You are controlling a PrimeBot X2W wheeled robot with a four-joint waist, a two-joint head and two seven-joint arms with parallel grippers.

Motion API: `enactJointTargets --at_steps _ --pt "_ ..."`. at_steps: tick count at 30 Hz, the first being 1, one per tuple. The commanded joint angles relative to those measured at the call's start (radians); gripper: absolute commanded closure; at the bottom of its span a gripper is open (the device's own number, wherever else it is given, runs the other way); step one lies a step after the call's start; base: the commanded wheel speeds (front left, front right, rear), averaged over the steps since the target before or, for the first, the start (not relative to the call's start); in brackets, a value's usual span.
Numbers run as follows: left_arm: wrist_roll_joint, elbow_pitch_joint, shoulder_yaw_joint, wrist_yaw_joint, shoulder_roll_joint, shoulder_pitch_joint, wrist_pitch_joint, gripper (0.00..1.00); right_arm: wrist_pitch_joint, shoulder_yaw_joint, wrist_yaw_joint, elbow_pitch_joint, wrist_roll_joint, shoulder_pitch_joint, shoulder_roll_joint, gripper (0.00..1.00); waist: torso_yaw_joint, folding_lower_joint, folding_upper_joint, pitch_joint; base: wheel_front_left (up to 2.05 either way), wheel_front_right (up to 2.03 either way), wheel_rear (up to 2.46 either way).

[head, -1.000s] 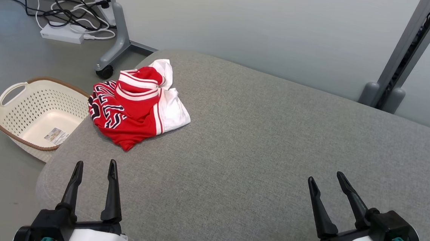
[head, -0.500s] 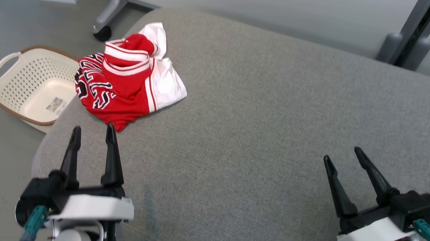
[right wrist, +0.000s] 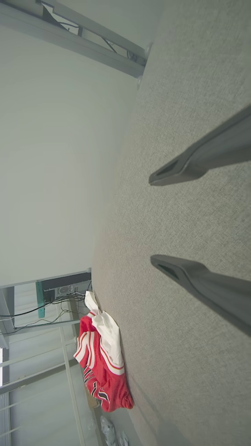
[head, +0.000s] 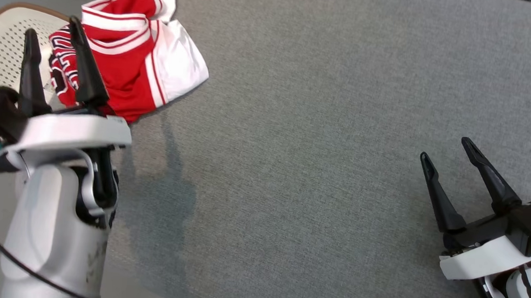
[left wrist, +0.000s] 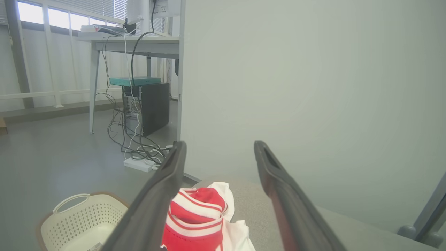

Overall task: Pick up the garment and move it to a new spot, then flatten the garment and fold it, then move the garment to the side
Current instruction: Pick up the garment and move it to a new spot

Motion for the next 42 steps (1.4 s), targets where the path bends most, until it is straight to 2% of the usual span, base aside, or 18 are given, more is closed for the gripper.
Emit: enactJointTargets --at_steps 1,7,11,15,17,23,29,36,37,39,42 --pt "-0.007 0.044 0.020 -0.008 0.002 -0.048 -0.003 0.00 -0.001 0.003 0.000 -0.007 0.009 -0.016 -0.011 0.00 -0.019 0.0000 0.0000 0.036 0.00 0.00 0.00" --pt "-0.019 0.289 0.075 -0.051 0.004 -0.226 -0.002 0.00 -0.001 -0.001 0.000 -0.022 0.009 -0.040 -0.034 0.00 -0.046 0.0000 0.0000 0.086 0.00 0.00 0.00" --pt "-0.022 0.516 0.093 -0.067 0.014 -0.343 0.004 0.00 -0.001 -0.004 0.000 -0.034 0.008 -0.049 -0.048 0.00 -0.060 0.0000 0.0000 0.116 0.00 0.00 0.00" --pt "-0.040 0.730 0.113 -0.045 0.058 -0.472 0.081 0.00 -0.001 0.000 0.000 -0.044 0.014 -0.066 -0.057 0.00 -0.078 0.0000 0.0000 0.141 0.00 0.00 0.00" --pt "-0.055 0.854 0.116 -0.041 0.091 -0.548 0.171 0.00 -0.001 0.003 0.000 -0.047 0.016 -0.078 -0.052 0.00 -0.093 0.0000 0.0000 0.155 0.00 0.00 0.00" --pt "-0.079 1.014 0.109 -0.096 0.152 -0.638 0.351 0.00 -0.001 -0.002 0.000 -0.049 0.014 -0.090 -0.040 0.00 -0.120 0.0000 0.0000 0.178 0.00 0.00 0.00" --pt "-0.096 1.106 0.098 -0.139 0.169 -0.660 0.494 0.00 0.000 -0.011 0.000 -0.055 0.015 -0.090 -0.034 0.00 -0.136 0.0000 0.0000 0.192 0.00 0.00 0.00" --pt "-0.105 1.133 0.085 -0.177 0.148 -0.636 0.534 0.00 0.000 -0.011 0.000 -0.058 0.015 -0.096 -0.018 0.00 -0.146 0.0000 0.0000 0.194 0.00 0.00 0.00" --pt "-0.105 1.135 0.082 -0.189 0.145 -0.630 0.536 1.00 0.000 -0.008 0.000 -0.057 0.015 -0.098 -0.016 0.00 -0.147 0.0000 0.0000 0.192 0.00 0.00 0.00" --pt "-0.109 1.139 0.081 -0.204 0.141 -0.619 0.528 1.00 0.000 -0.004 0.000 -0.055 0.017 -0.103 -0.011 0.00 -0.150 0.0000 0.0000 0.187 0.00 0.00 0.00" --pt "-0.119 1.122 0.090 -0.228 0.153 -0.605 0.457 1.00 0.000 -0.001 0.000 -0.051 0.021 -0.107 -0.005 0.00 -0.154 0.0000 0.0000 0.178 0.00 0.00 0.00"
